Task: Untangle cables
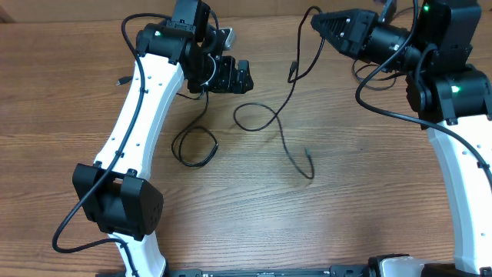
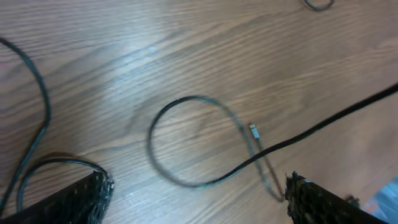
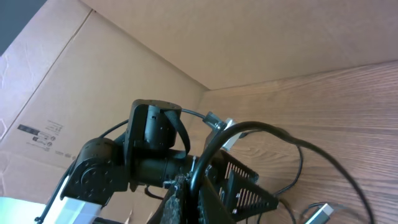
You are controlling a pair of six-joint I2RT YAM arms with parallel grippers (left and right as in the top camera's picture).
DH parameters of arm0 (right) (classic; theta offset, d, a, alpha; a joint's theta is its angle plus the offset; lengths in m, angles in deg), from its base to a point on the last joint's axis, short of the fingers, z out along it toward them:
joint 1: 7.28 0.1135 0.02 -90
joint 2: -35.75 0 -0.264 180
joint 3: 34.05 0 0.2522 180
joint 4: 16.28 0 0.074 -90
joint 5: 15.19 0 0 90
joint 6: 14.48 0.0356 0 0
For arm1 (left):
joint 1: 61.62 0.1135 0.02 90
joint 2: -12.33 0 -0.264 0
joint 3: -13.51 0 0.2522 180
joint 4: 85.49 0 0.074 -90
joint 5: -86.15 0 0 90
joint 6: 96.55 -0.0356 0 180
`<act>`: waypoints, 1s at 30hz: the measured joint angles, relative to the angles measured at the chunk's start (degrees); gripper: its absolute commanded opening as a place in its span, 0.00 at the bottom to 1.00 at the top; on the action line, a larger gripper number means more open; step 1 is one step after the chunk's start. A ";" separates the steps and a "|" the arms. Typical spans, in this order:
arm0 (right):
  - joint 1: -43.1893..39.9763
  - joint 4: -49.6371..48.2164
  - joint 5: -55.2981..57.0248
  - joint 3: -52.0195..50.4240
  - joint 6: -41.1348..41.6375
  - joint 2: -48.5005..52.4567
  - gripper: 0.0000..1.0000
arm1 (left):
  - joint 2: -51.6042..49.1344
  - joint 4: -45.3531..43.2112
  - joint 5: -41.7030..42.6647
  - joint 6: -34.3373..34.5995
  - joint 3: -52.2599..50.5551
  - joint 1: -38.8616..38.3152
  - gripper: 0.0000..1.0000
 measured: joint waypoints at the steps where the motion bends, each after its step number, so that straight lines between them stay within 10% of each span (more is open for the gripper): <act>1: 0.02 0.00 -0.20 0.00 0.04 0.00 0.04 | 0.00 -0.15 -0.37 0.15 0.00 0.00 0.93; 30: 0.72 25.49 17.14 0.04 -0.02 2.32 0.04 | 0.00 1.27 -4.24 2.36 0.00 -1.03 0.99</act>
